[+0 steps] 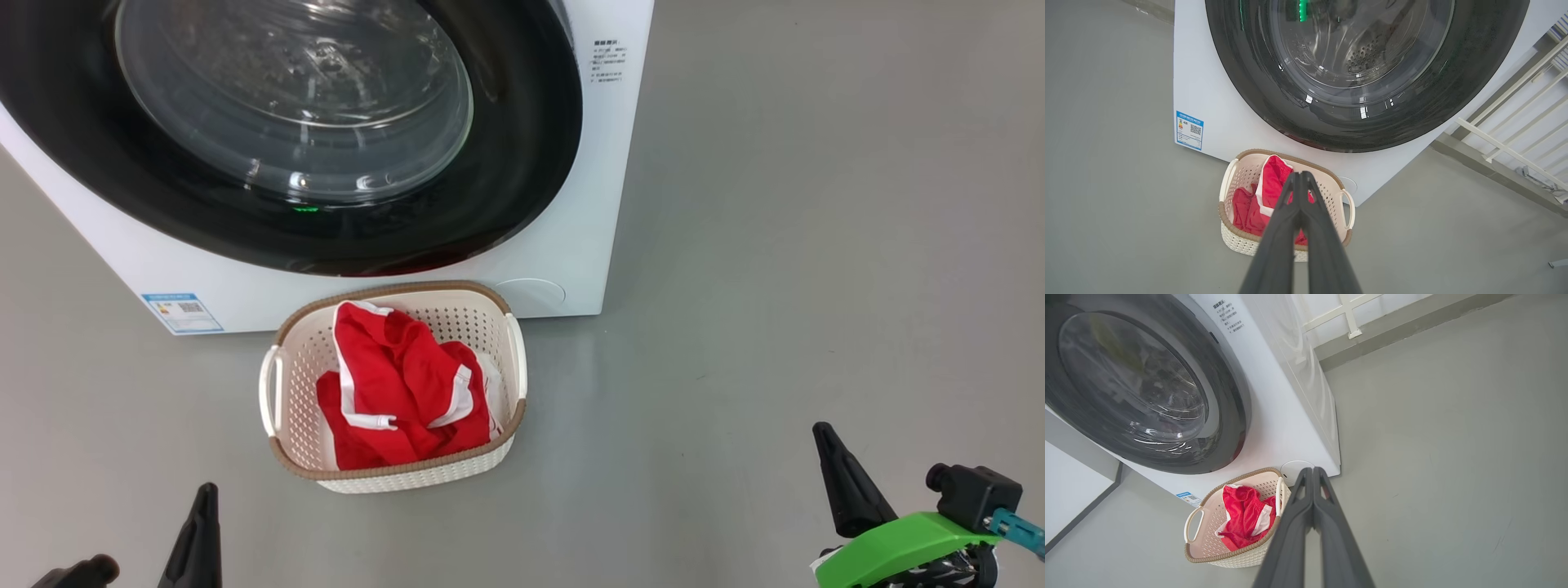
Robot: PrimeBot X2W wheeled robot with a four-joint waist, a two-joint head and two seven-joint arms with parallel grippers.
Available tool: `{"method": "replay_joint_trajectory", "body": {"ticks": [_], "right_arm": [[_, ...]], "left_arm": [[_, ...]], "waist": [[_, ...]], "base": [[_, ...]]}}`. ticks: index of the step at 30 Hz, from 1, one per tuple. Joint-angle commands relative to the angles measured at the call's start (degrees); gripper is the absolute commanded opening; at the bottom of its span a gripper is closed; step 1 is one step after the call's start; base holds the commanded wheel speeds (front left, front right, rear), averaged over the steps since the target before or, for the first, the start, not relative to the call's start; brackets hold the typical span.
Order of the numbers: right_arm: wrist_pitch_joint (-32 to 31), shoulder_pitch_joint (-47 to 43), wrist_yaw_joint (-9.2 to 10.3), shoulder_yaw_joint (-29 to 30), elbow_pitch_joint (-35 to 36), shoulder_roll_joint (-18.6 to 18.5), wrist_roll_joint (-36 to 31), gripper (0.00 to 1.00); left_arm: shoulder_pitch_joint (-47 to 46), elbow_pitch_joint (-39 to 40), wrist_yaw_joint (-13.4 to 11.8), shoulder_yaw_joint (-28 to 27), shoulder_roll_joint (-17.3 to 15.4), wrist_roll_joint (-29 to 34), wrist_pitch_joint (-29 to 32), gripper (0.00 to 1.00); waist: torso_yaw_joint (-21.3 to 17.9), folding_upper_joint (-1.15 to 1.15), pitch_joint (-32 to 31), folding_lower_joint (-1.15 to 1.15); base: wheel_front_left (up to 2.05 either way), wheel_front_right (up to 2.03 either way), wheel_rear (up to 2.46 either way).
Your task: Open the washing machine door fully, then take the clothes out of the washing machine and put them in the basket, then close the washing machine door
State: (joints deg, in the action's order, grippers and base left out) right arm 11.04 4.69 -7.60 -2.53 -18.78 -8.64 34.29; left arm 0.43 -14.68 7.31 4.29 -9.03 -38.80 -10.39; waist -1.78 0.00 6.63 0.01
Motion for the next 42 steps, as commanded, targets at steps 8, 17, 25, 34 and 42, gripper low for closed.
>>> {"method": "replay_joint_trajectory", "body": {"ticks": [8,17,25,34,42], "right_arm": [[-1.5,1.0,0.03,0.8,1.9,-0.1,6.2,0.0],[-2.8,1.0,0.04,1.3,2.1,0.3,11.1,0.0],[-4.0,1.1,0.05,1.8,2.4,0.7,15.9,0.0],[-5.5,1.1,0.05,2.5,2.7,1.1,21.3,0.0],[-6.8,1.1,0.06,3.0,3.0,1.5,26.1,0.0]], "left_arm": [[-2.2,1.0,0.0,-1.6,-0.5,-5.6,1.3,0.0],[-2.6,1.0,0.1,-2.2,0.0,-10.0,2.5,0.0],[-2.9,1.0,0.1,-2.8,0.4,-14.5,3.8,0.0],[-3.4,1.0,0.1,-3.5,0.9,-19.5,5.2,0.0],[-3.8,0.9,0.1,-4.2,1.4,-23.9,6.5,0.0]], "waist": [[0.2,0.0,-0.6,-0.01],[0.3,0.0,-1.1,-0.01],[0.5,0.0,-1.6,-0.01],[0.6,0.0,-2.2,-0.01],[0.8,0.0,-2.8,-0.01]], "base": [[0.0,0.0,0.0],[0.0,0.0,0.0],[0.0,0.0,0.0],[0.0,0.0,0.0],[0.0,0.0,0.0]]}}
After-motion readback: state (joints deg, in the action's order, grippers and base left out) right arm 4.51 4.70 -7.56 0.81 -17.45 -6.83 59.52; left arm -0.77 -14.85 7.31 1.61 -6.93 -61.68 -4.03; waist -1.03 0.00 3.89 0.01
